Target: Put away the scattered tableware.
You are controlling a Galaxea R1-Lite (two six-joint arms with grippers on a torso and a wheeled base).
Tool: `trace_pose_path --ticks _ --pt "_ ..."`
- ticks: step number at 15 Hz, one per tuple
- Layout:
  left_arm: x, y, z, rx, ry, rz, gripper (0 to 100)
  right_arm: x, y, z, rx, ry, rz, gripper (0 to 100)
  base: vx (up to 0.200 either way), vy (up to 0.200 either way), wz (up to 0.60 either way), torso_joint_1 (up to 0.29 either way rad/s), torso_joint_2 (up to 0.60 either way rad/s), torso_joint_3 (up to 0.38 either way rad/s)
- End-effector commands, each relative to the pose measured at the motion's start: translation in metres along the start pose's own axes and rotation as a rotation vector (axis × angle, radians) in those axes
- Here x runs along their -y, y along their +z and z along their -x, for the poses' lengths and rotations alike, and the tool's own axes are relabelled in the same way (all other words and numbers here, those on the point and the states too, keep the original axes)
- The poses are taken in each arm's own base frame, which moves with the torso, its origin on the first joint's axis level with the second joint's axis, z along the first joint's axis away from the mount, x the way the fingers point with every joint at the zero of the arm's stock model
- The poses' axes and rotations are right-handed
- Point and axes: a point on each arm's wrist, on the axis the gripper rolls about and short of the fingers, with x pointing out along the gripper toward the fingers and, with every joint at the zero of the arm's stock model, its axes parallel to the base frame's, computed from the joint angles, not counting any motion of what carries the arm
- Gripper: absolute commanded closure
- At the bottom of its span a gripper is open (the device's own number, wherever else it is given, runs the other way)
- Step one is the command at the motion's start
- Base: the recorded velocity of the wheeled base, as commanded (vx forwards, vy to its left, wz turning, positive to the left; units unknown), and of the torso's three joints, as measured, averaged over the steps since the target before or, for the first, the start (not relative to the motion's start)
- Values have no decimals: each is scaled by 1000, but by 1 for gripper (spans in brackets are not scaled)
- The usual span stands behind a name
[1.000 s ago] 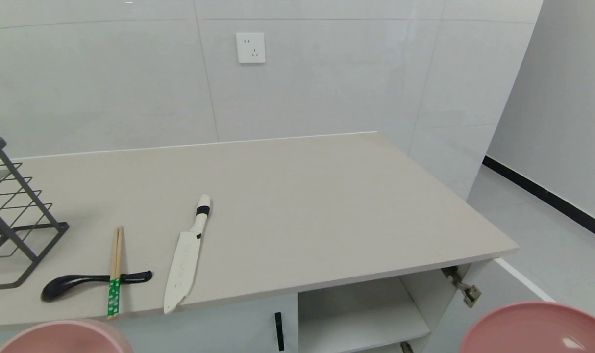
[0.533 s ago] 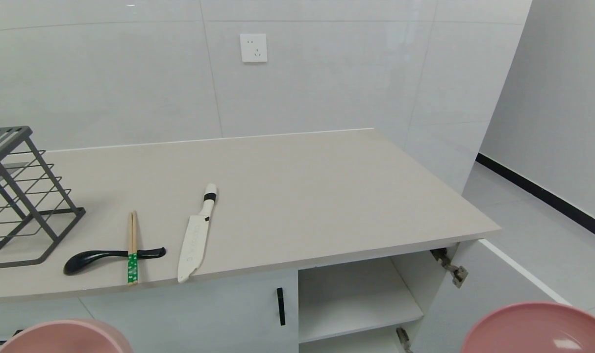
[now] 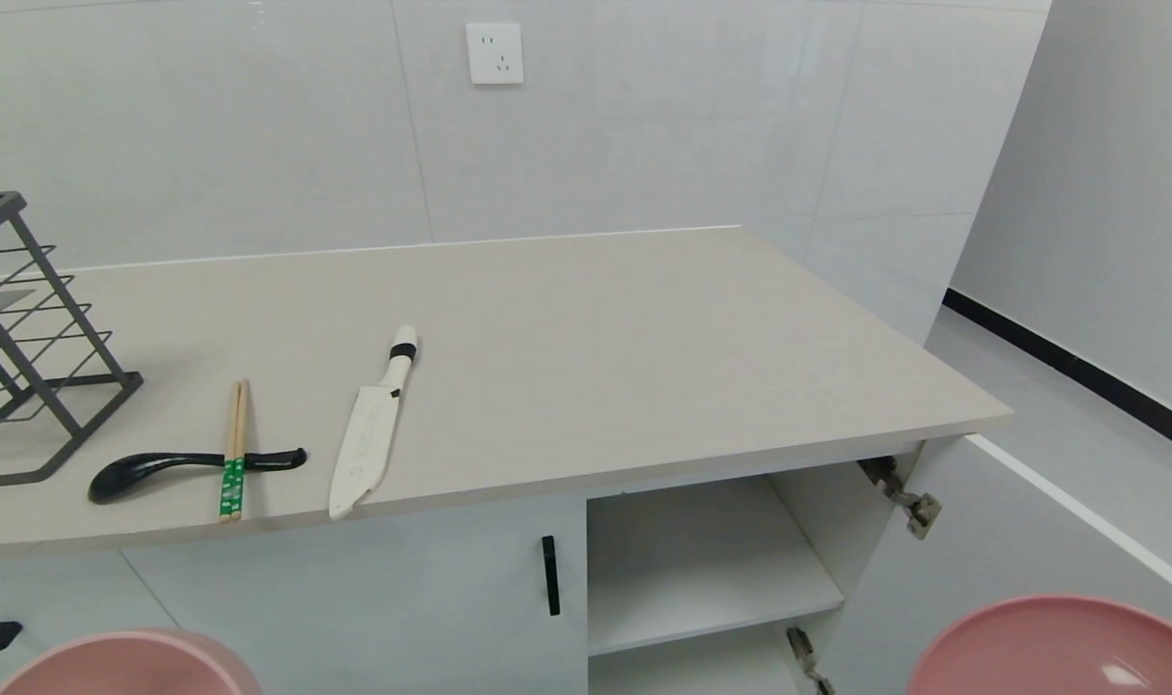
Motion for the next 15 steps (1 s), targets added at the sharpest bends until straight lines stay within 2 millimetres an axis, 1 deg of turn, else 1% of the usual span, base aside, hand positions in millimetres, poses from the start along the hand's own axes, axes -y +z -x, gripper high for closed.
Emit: trace_pose_path --ticks 1,8,11,15 --pt "0 0 0 -1 0 1 100 0 0 0 -1 1 0 100 0 0 0 0 0 0" --pt "0 0 0 -1 2 1 100 0 0 0 -2 1 1 100 0 0 0 0 0 0" --pt "0 0 0 -1 0 1 100 0 0 0 -2 0 0 100 0 0 0 -12 92 93" --pt "0 0 0 -1 0 1 100 0 0 0 -1 1 0 100 0 0 0 0 0 0"
